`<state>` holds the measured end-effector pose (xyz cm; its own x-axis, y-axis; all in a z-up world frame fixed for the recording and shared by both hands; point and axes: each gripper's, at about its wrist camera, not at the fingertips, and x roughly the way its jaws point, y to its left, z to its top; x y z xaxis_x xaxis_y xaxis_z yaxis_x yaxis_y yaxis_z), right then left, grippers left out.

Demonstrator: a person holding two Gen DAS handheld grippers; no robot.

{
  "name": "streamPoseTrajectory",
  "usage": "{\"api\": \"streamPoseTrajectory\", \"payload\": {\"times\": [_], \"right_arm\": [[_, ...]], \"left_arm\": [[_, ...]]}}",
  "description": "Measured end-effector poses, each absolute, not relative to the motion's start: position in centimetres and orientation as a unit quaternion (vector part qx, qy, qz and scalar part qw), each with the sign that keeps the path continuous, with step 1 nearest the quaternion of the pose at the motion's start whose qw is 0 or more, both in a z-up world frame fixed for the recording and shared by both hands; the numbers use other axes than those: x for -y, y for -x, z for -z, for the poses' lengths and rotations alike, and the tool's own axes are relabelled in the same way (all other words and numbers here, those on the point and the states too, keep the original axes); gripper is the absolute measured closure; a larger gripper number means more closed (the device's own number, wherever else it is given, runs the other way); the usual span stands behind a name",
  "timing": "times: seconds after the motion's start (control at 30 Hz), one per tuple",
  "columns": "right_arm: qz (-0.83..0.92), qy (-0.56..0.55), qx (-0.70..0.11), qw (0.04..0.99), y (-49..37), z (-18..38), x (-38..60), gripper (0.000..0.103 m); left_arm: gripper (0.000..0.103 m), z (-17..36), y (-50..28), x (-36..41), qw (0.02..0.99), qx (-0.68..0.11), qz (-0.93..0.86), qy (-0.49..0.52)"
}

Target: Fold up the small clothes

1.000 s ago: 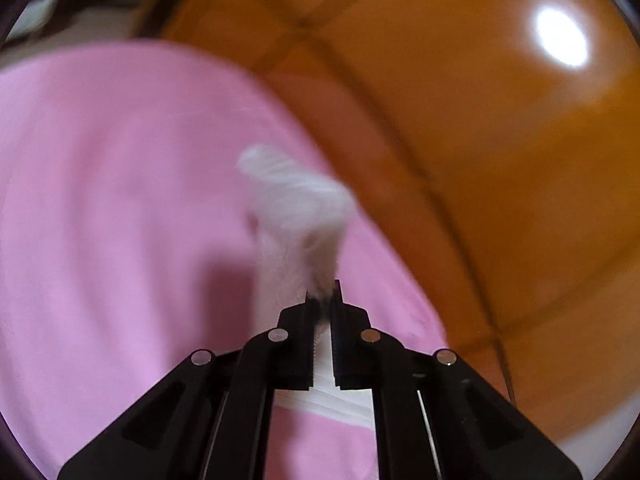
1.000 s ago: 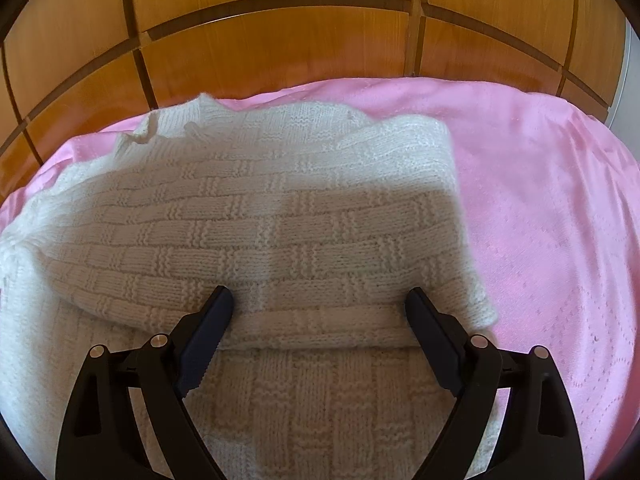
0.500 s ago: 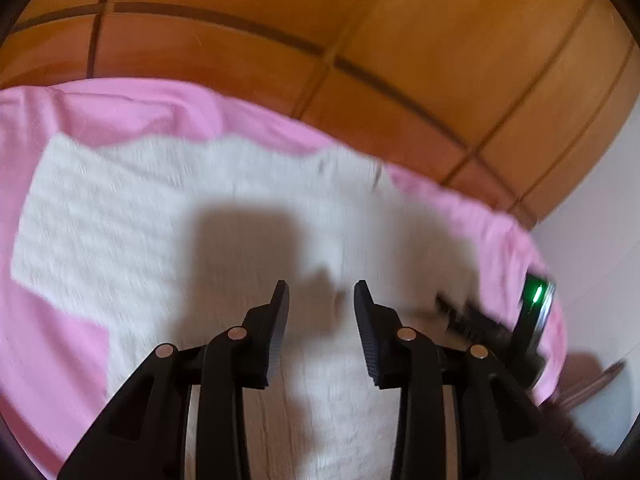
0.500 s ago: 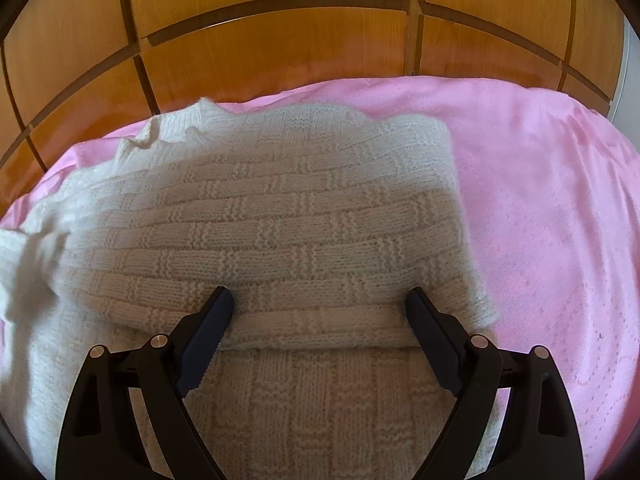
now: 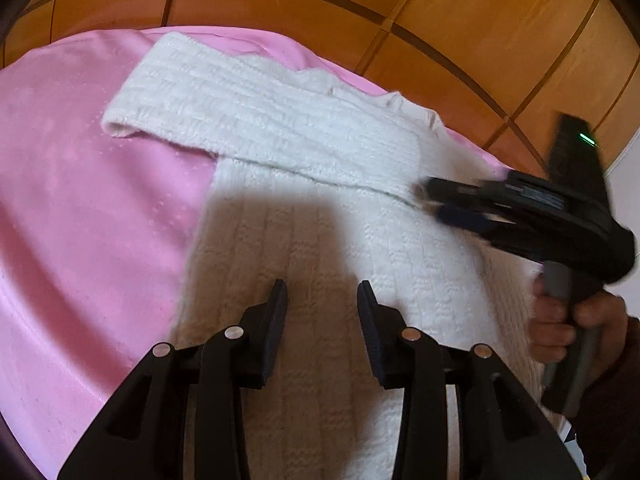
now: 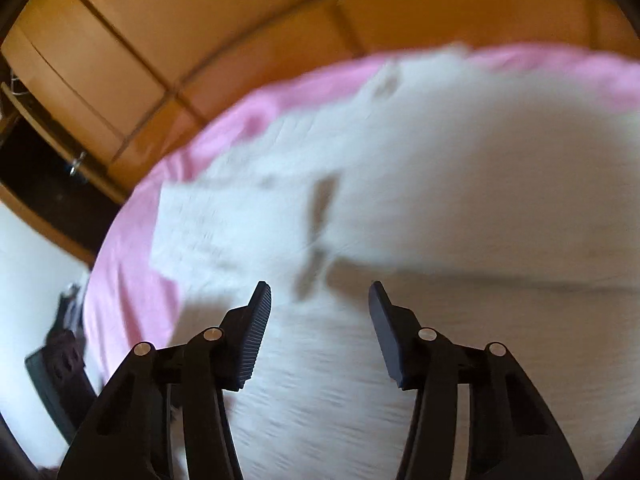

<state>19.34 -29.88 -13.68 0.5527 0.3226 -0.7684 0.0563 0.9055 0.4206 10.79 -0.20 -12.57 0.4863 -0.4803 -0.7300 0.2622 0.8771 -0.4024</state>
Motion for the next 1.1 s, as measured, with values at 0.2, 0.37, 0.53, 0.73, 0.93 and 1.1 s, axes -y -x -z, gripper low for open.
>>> {"api": "streamPoseTrajectory", "payload": {"times": [0.2, 0.37, 0.53, 0.73, 0.93, 1.1], "right_arm": [[-0.050, -0.178, -0.470, 0.863, -22.3, 12.6, 27.0, 0.097], [-0.088, -0.112, -0.371, 0.917, -20.9, 3.3, 26.3, 0.097], [-0.052, -0.097, -0.308, 0.945, -19.8, -2.7, 30.7, 0.097], [0.065, -0.141, -0.327, 0.932, -18.4, 0.4, 41.1, 0.097], [0.139, -0.202, -0.390, 0.887, -16.8, 8.1, 47.6, 0.097], [0.172, -0.220, -0.402, 0.872, -15.5, 11.8, 49.4, 0.098]], "left_arm": [[0.067, 13.2, -11.0, 0.0, 0.852, -0.457, 0.223, 0.125], [0.067, 13.5, -10.6, -0.1, 0.855, -0.452, 0.222, 0.125], [0.067, 13.6, -10.5, -0.1, 0.856, -0.452, 0.221, 0.120], [0.067, 13.3, -10.5, 0.3, 0.858, -0.452, 0.217, 0.111], [0.067, 12.8, -10.8, 0.7, 0.854, -0.463, 0.213, 0.105], [0.058, 11.3, -11.3, 0.7, 0.847, -0.480, 0.210, 0.093]]}}
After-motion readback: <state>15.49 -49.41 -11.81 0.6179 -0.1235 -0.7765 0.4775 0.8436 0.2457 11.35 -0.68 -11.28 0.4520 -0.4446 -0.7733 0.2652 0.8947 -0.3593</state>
